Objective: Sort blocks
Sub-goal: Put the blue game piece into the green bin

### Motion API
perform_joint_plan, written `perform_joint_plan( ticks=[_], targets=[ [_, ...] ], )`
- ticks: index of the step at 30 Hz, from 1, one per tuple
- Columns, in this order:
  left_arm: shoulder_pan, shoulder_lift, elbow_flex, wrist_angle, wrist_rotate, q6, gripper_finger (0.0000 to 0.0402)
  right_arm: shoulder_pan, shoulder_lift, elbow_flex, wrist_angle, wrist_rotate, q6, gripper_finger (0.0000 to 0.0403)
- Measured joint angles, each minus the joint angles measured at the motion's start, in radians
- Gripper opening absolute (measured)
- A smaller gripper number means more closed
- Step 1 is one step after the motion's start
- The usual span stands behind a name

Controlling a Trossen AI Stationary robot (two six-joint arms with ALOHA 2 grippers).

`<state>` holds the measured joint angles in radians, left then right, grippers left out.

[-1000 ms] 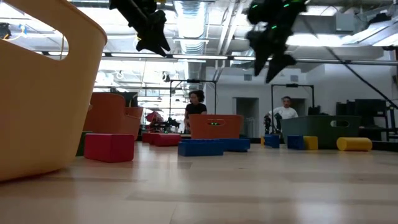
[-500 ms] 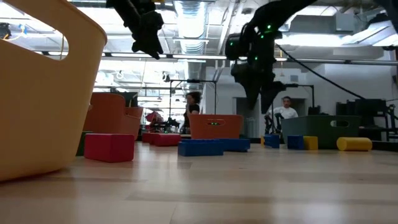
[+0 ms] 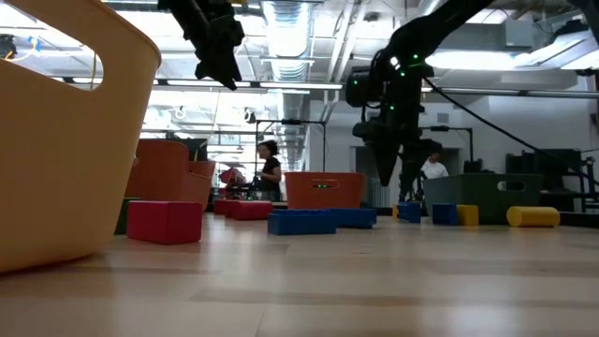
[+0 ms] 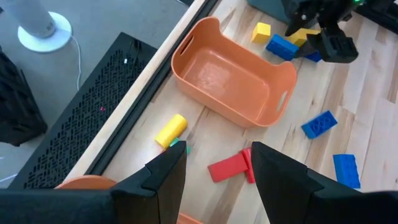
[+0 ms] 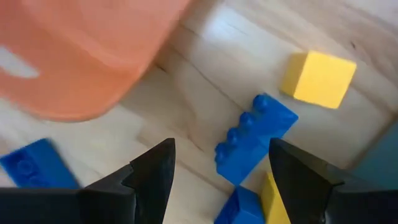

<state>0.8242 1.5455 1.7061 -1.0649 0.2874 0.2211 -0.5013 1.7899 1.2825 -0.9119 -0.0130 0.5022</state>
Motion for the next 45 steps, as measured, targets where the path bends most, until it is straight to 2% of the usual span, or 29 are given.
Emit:
perform_joint_plan(
  ticks=[11,19,23,31,34,45],
  targets=[
    [0.000,0.000,0.000,0.001,0.000,0.003,0.0173,-0.005,-0.003,-0.095,0.092,0.023,0.066,0.0269],
    [0.000,0.000,0.000,0.010,0.000,0.008,0.0173,-0.002,-0.002,-0.149,0.118,0.049,0.016,0.0261],
    [0.000,0.000,0.000,0.012,0.000,0.008,0.0173,0.006,-0.002,-0.148,0.134,0.082,-0.025,0.0225],
    [0.000,0.000,0.000,0.012,-0.004,0.009,0.0173,0.000,-0.002,-0.147,0.144,0.073,-0.093,0.0107],
    [0.000,0.000,0.000,0.012,-0.004,0.009,0.0173,-0.009,-0.005,-0.142,0.130,0.066,-0.101,0.0076],
    [0.000,0.000,0.000,0.013,-0.005,0.022,0.0173,-0.001,-0.012,0.021,-0.074,-0.018,-0.163,0.0064]
  ],
)
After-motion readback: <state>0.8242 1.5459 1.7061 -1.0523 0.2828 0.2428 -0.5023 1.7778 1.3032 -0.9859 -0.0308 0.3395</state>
